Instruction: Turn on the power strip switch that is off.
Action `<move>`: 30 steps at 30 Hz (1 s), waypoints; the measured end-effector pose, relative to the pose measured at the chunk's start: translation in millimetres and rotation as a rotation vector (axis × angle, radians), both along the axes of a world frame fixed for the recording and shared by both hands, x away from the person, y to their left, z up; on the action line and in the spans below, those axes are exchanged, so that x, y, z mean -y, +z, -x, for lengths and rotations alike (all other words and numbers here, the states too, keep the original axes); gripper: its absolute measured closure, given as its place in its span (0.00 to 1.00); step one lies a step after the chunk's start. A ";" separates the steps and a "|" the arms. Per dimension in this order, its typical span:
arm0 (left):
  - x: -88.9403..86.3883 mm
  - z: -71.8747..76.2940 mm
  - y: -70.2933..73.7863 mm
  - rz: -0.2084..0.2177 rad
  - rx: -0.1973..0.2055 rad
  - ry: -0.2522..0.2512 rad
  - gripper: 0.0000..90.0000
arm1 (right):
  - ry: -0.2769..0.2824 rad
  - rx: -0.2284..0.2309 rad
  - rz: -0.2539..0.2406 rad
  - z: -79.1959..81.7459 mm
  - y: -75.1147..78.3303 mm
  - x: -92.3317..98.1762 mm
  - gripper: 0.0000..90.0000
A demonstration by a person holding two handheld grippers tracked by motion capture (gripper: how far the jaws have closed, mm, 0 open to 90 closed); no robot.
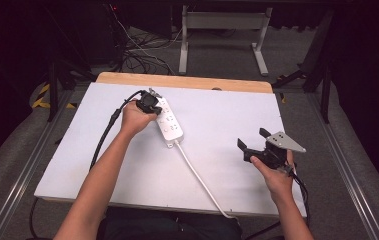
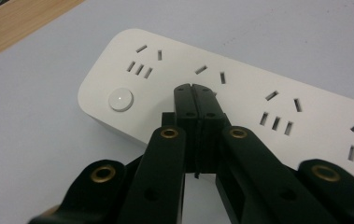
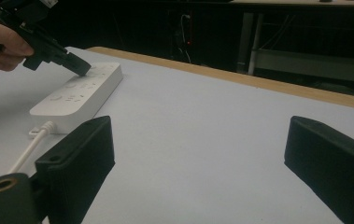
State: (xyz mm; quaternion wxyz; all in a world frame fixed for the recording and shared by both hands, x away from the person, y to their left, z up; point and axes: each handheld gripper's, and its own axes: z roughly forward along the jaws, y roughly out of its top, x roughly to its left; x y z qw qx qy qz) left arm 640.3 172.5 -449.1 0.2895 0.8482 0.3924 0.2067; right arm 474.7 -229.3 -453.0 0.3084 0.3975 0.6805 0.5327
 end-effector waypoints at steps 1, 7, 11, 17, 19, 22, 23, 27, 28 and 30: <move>-0.5 0.2 -0.4 0.004 -0.001 0.003 1.00 | 0.000 0.000 -0.003 0.2 0.1 -0.1 0.10; -2.2 -0.2 -2.5 0.035 -0.008 0.016 1.00 | -0.001 0.004 -0.006 1.4 0.7 0.6 0.10; -2.4 0.5 -4.4 0.056 -0.004 0.027 1.00 | -0.003 0.004 -0.006 2.4 1.0 0.7 0.10; -2.1 -0.1 -4.8 0.051 -0.007 0.038 1.00 | -0.008 0.007 -0.007 4.8 1.8 1.8 0.10; -3.8 -1.0 -5.4 0.062 -0.016 0.046 1.00 | -0.011 0.010 -0.004 5.6 2.1 2.6 0.10; -4.1 -1.1 -5.7 0.065 -0.014 0.046 1.00 | -0.012 0.009 -0.008 6.2 2.3 3.0 0.10; -3.6 -1.0 -5.8 0.062 -0.012 0.044 1.00 | -0.012 0.009 -0.008 6.7 2.5 3.2 0.10; -3.7 -0.9 -5.8 0.055 -0.003 0.044 1.00 | -0.013 0.009 -0.008 6.0 2.3 3.1 0.10; -3.4 -0.4 -6.0 0.059 -0.005 0.045 1.00 | -0.012 0.009 -0.008 5.9 2.2 2.8 0.10; -3.2 -0.5 -5.9 0.057 -0.004 0.045 1.00 | -0.012 0.008 -0.007 5.6 1.9 2.4 0.10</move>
